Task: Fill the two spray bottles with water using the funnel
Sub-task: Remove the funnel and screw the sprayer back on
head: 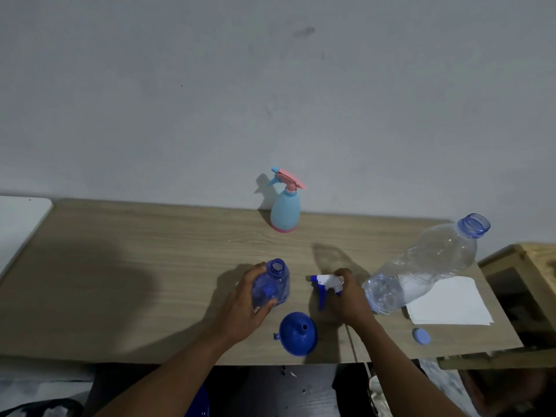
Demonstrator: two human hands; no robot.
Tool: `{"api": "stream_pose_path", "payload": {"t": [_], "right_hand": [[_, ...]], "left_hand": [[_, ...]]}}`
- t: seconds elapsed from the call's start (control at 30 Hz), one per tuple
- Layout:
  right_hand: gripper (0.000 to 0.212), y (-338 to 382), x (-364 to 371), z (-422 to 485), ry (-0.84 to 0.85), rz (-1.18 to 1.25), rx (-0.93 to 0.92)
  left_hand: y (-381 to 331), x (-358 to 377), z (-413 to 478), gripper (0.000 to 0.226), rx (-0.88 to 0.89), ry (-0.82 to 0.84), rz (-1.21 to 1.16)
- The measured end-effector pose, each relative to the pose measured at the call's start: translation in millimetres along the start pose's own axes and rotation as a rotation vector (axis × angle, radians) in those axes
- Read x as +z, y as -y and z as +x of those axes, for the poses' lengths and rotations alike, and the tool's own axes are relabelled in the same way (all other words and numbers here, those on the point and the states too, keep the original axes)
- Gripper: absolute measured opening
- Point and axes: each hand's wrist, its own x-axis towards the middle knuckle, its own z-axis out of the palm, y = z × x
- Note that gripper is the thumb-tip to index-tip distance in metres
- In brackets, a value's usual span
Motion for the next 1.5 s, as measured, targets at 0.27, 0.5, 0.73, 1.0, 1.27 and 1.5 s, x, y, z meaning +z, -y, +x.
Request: {"api": "stream_pose_path", "payload": {"t": [0.27, 0.5, 0.73, 1.0, 1.27, 1.5], "right_hand": [[0.044, 25, -28, -11, -0.129, 0.225, -0.192], [0.046, 95, -84, -25, -0.380, 0.465, -0.473], [0.039, 180, -143, -77, -0.463, 0.739, -0.704], [0.039, 219, -153, -122, -0.377, 0.759, -0.785], [0.039, 205, -129, -143, -0.322, 0.692, -0.751], [0.039, 186, -104, -154, -0.196, 0.625, -0.752]], "left_hand": [[-5, -7, -4, 0.084, -0.119, -0.041, -0.115], [-30, -33, -12, 0.077, -0.129, -0.025, -0.127], [-63, -49, -28, 0.075, -0.091, 0.058, -0.132], [-102, -60, -43, 0.074, -0.016, 0.088, -0.115], [-134, -70, -51, 0.073, 0.051, 0.065, -0.129], [-157, -72, -51, 0.071, 0.078, 0.032, -0.122]]}}
